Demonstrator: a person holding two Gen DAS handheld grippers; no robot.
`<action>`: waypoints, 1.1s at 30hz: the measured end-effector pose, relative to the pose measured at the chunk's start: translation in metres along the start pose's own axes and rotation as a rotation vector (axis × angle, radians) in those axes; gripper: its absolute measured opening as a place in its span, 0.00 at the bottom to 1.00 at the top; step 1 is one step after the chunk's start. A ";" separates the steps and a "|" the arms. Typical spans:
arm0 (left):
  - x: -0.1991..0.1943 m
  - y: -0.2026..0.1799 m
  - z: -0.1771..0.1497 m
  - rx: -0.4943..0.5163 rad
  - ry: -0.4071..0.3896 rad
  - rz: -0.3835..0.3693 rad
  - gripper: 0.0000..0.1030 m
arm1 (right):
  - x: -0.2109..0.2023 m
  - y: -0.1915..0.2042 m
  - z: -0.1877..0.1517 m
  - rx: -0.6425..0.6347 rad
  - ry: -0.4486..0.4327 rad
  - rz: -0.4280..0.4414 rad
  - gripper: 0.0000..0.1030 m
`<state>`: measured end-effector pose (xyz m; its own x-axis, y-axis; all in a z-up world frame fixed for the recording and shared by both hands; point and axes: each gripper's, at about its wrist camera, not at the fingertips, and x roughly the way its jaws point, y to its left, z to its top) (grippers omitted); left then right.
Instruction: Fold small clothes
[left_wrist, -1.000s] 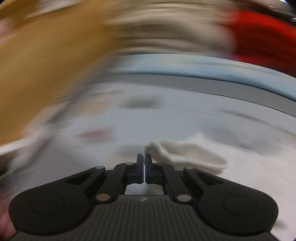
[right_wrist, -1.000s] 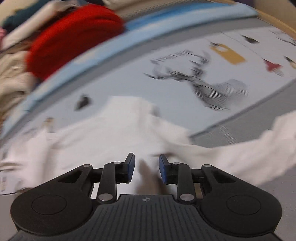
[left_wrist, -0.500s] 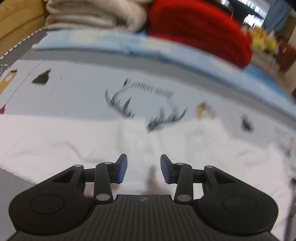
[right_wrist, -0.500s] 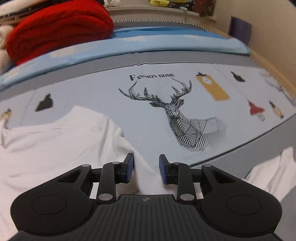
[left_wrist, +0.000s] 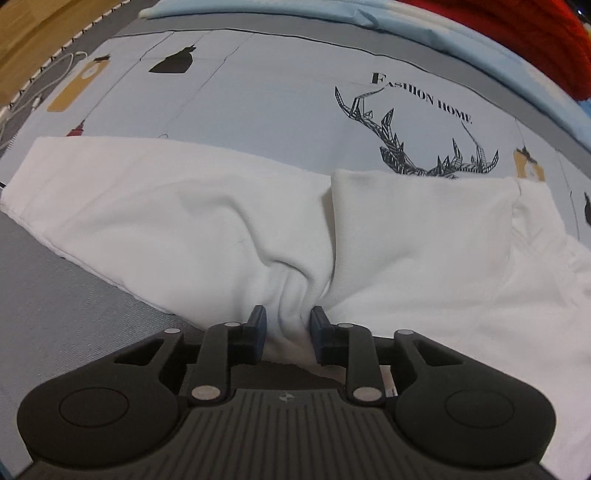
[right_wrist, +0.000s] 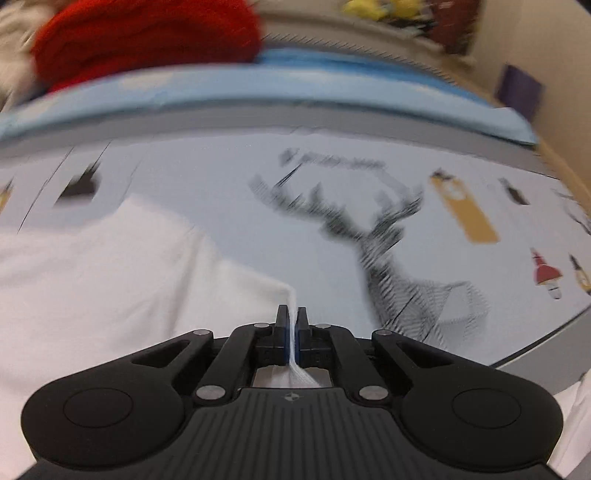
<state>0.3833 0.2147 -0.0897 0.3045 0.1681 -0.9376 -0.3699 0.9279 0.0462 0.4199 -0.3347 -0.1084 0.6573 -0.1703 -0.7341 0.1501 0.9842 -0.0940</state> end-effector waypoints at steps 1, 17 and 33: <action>-0.002 -0.002 0.001 -0.006 -0.009 0.005 0.31 | 0.002 0.000 0.002 0.007 -0.012 0.003 0.01; -0.005 -0.098 -0.011 0.274 -0.034 -0.258 0.49 | -0.011 -0.068 0.000 0.127 0.011 -0.094 0.11; 0.000 -0.126 -0.028 0.342 -0.024 -0.168 0.77 | -0.075 -0.285 -0.113 0.927 0.172 -0.377 0.27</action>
<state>0.4057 0.0886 -0.1053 0.3580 0.0078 -0.9337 0.0001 1.0000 0.0084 0.2443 -0.5972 -0.1030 0.3446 -0.3804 -0.8582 0.8875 0.4299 0.1658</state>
